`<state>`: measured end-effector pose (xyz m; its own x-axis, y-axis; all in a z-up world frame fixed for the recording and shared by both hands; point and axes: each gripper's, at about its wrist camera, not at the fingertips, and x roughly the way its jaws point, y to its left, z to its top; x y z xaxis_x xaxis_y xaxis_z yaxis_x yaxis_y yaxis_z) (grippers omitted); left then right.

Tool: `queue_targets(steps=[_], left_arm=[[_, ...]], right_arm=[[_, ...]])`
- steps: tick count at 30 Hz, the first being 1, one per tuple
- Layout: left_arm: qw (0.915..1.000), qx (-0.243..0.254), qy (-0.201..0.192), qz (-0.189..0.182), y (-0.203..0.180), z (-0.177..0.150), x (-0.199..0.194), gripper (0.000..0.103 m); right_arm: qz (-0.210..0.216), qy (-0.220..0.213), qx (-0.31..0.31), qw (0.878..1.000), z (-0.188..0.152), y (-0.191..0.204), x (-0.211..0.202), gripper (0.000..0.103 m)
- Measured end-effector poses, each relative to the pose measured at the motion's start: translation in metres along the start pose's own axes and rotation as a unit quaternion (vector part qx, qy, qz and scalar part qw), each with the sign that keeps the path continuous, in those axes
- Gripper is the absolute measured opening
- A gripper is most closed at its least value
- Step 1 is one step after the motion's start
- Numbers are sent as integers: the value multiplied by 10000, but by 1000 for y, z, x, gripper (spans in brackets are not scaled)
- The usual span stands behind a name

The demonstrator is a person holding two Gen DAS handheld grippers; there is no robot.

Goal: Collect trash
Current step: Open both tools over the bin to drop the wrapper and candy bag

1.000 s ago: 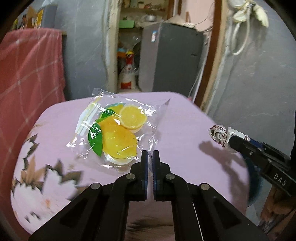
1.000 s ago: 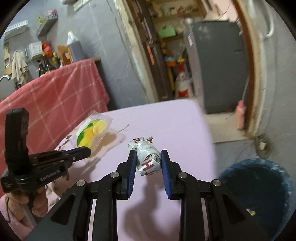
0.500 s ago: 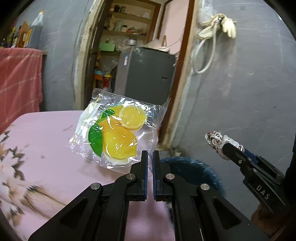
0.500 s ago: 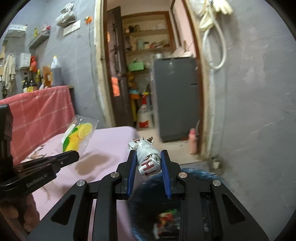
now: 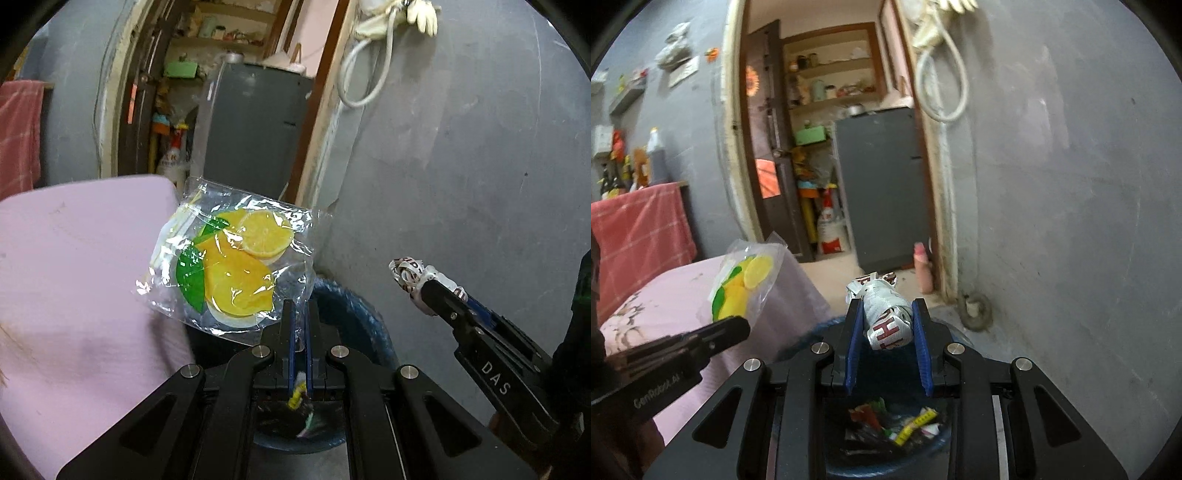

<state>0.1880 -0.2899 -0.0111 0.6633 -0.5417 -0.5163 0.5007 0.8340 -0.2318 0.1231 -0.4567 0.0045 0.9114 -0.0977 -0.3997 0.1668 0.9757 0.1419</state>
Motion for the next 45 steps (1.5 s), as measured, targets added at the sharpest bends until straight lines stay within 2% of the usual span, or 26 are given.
queue_targets(steps=[5,14,24,30,34,38,43,45], left_arm=[[9995,-69,300,6,-6,-6,26,2],[9965,-208,805,-60,-2,-12,50,2],[9948,-188,998,40,-2,-13,57,3],[9928,-370,1143,-37,1,-17,62,5],[9930,-566,1028,-150,8,-16,55,8],[9948,-615,800,-135,9,-12,45,29],[9960,-677,578,-110,14,-4,29,29],[9967,-682,444,-66,18,2,18,33]], right_arm=[[-16,290,238,9993,-12,-16,15,24],[13,704,412,9967,-23,-27,32,24],[114,922,481,9945,-30,-29,41,26],[168,992,551,9934,-27,-31,44,29],[168,996,578,9932,-27,-32,43,31],[166,932,581,9938,-23,-31,39,31],[156,819,572,9949,-15,-29,31,32],[168,696,558,9959,-11,-25,23,34]])
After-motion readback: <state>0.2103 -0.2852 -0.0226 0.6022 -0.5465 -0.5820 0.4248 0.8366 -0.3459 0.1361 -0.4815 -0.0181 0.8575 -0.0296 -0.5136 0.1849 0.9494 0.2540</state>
